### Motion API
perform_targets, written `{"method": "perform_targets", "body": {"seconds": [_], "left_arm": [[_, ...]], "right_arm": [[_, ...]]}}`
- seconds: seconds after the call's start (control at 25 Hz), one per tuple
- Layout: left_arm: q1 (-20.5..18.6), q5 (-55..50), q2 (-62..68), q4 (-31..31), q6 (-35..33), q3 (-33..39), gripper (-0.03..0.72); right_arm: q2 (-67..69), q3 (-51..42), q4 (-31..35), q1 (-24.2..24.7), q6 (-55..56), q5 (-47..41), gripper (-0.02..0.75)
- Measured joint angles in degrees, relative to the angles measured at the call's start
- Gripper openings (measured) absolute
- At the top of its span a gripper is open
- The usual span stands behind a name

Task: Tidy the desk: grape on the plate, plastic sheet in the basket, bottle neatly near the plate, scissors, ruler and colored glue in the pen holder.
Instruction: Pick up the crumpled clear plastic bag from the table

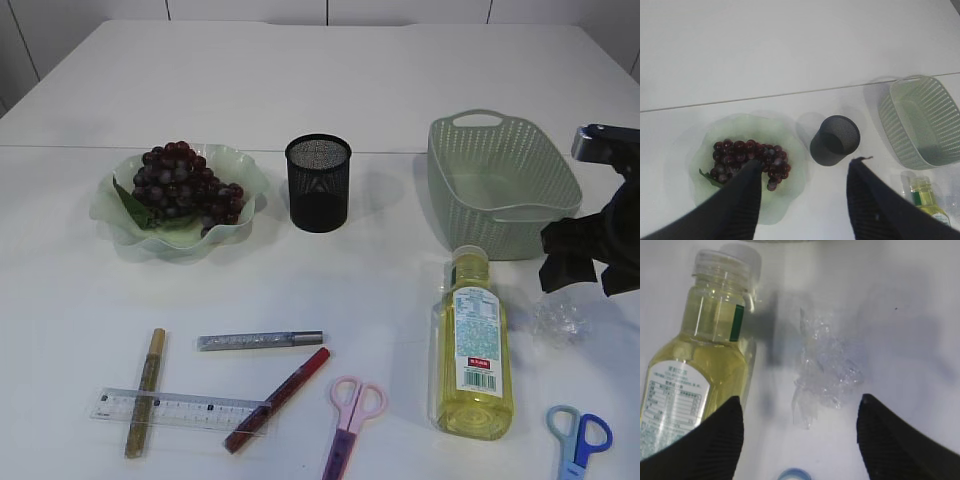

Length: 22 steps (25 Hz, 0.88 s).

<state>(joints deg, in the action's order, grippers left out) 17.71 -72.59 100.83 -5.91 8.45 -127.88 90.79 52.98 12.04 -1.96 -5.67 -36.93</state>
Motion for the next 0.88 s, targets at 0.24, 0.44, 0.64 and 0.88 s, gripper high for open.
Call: {"method": "perform_targets", "body": {"seconds": [0.24,0.44,0.64,0.88], "left_arm": [[0.0,0.0,0.0,0.0,-0.3,0.0,0.405],[0.0,0.0,0.0,0.0,-0.7,0.0,0.405],[0.0,0.0,0.0,0.0,-1.2,0.0,0.405],[0.0,0.0,0.0,0.0,-1.4,0.0,0.405]], "right_arm": [[3.3,0.1,-2.0,-1.0,-0.2,4.3,0.549],[6.5,0.1,-3.2,-1.0,-0.2,6.0,0.549],[8.5,0.1,-3.6,-1.0,-0.2,7.9,0.549],[10.3,0.1,-3.7,-1.0,-0.3,9.9,0.564]]}}
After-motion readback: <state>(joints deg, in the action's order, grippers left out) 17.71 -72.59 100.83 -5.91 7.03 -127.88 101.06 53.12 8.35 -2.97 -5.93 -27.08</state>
